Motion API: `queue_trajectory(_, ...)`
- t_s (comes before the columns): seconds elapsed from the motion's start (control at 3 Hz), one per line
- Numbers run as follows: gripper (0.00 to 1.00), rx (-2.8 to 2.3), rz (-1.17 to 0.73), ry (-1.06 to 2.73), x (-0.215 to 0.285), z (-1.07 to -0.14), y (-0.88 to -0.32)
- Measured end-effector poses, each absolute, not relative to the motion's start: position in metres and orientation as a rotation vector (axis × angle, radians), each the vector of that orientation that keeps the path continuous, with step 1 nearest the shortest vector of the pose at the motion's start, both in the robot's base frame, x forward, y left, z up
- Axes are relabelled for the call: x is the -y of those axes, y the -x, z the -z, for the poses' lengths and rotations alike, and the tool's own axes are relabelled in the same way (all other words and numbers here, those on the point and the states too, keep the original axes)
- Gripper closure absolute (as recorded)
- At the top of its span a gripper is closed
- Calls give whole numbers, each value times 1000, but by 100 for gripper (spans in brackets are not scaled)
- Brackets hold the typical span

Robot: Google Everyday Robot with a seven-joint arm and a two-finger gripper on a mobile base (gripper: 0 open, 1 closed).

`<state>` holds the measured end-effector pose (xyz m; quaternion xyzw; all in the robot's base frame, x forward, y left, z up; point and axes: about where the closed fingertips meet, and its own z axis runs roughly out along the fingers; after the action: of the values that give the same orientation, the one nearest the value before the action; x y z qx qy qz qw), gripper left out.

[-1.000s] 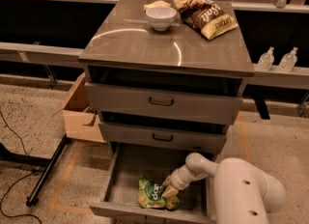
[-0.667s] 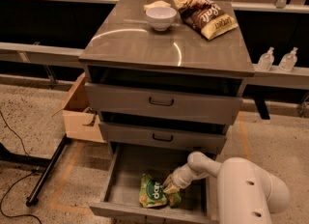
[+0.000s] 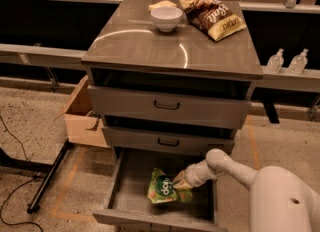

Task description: Pick green rice chip bag from bottom drawer and place on counter

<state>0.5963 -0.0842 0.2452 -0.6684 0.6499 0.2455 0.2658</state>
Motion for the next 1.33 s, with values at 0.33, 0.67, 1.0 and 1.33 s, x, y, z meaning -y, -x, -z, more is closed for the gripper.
queue_trajectory(0.33,100,-1701,-629,1787,112,-288,-586)
queue_trajectory(0.67,100,-1668,-581,1782,137,-336,-554)
queue_trajectory(1.0,100,-1668,-581,1782,137,-336,-554)
queue_trajectory(1.33,100,-1586,-581,1748,136,-374,-544)
